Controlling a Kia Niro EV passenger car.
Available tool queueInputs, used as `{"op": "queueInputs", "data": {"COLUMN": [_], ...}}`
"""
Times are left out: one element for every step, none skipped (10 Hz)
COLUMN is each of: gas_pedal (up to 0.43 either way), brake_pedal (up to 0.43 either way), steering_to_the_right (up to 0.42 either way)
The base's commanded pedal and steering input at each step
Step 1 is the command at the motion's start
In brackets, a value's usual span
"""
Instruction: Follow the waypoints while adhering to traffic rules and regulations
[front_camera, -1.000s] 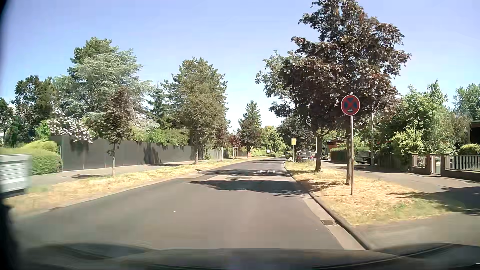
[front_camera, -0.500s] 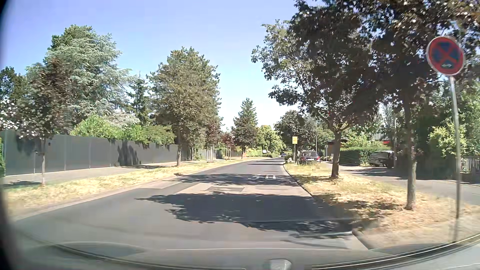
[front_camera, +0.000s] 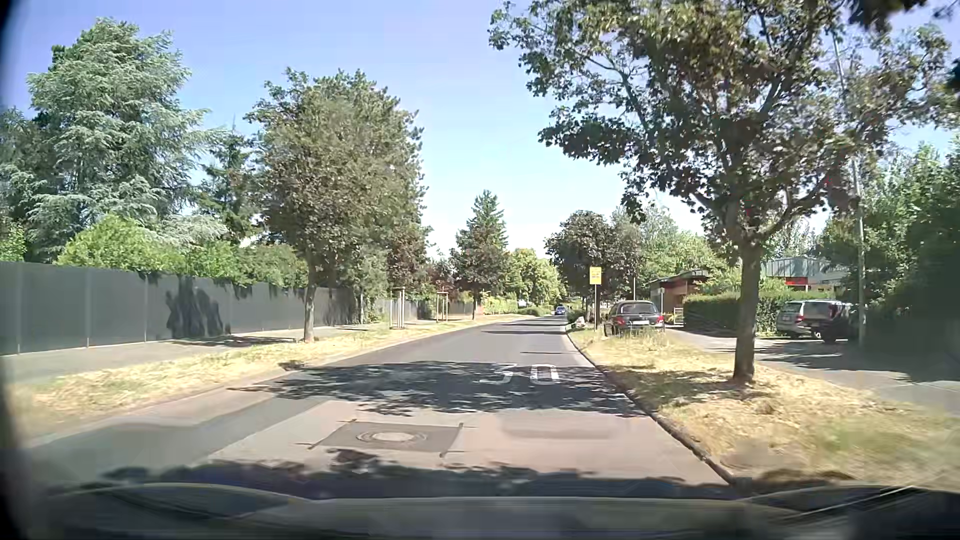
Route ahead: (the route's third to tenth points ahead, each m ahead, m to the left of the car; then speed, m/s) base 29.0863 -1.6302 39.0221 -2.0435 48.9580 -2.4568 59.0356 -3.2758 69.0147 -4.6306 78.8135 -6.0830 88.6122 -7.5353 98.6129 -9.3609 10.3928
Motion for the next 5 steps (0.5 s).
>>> {"op": "queueInputs", "data": {"gas_pedal": [0.0,0.0,0.0,0.0,0.0], "brake_pedal": [0.03,0.03,0.03,0.03,0.03], "steering_to_the_right": [0.013,0.013,0.013,0.013,0.013]}}
